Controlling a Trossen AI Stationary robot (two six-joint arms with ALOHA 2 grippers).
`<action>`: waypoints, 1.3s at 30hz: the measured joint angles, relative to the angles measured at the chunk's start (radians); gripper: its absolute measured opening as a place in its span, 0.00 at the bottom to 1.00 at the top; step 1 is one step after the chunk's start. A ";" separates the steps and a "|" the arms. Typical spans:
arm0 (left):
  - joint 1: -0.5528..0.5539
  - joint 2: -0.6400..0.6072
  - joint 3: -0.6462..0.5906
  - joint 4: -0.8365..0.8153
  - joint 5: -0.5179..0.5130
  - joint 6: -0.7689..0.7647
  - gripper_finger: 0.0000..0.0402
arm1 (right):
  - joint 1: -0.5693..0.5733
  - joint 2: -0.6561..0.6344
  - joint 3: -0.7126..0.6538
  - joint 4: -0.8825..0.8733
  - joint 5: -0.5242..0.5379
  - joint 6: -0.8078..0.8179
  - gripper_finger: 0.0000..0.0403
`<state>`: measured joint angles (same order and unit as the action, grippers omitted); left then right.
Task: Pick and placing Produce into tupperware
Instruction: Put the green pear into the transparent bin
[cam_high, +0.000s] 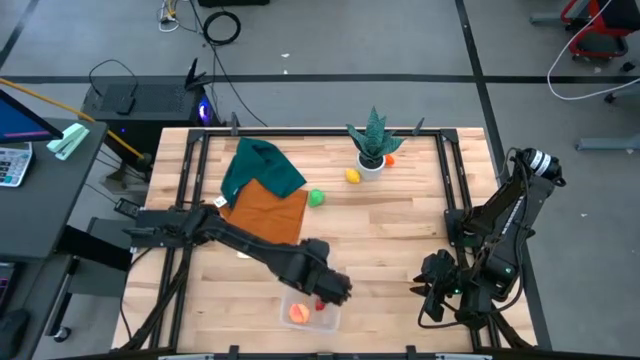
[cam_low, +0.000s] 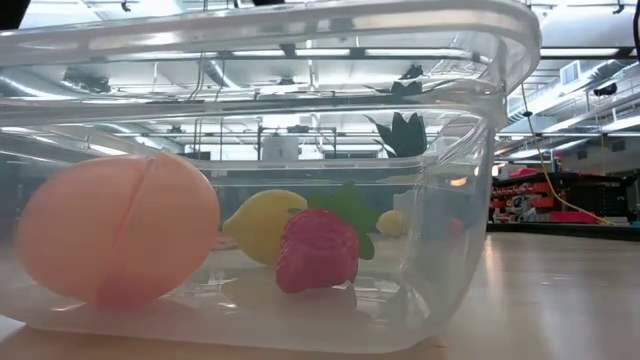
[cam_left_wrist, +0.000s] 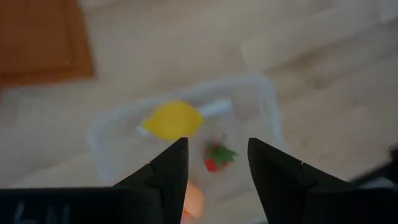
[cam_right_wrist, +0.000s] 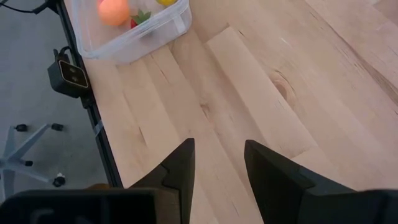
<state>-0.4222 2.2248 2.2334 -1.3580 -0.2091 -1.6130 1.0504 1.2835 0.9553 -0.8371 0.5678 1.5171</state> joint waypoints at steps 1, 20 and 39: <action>0.010 0.000 0.003 -0.016 -0.001 0.009 0.43 | 0.000 0.000 0.000 0.000 0.000 0.001 0.27; 0.115 0.000 0.021 -0.128 -0.010 0.327 0.34 | 0.000 -0.013 0.000 -0.087 0.001 0.103 0.27; 0.182 -0.061 0.010 0.069 -0.200 0.674 0.02 | -0.078 -0.284 0.000 -0.528 0.188 0.367 0.27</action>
<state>-0.2404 2.1636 2.2436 -1.2887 -0.4095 -0.9392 0.9724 0.9995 0.9554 -1.3654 0.7557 1.8842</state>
